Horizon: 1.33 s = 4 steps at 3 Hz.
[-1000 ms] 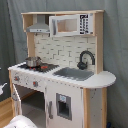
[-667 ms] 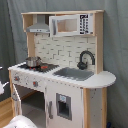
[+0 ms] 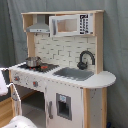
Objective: Play with the kitchen
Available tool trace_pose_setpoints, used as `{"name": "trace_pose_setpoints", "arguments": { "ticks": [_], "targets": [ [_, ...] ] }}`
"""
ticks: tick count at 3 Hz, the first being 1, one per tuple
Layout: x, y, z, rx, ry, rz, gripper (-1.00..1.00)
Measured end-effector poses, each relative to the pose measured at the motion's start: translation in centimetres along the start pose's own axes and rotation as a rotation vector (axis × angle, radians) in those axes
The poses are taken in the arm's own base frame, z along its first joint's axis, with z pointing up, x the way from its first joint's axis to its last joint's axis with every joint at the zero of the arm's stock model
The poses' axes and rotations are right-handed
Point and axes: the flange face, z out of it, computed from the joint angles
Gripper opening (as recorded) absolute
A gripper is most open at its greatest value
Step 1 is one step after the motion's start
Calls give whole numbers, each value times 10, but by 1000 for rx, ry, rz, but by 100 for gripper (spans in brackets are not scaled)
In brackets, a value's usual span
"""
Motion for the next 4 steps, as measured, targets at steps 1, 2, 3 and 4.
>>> {"name": "trace_pose_setpoints", "arguments": {
  "ticks": [1,2,3,4],
  "targets": [
    [-11,4,10,60,-15,-69,100],
    [-19,10,14,127,-17,-133,100],
    [-25,17,17,198,-15,-188,100],
    [-31,21,23,274,-11,-231,100]
  ]
}}
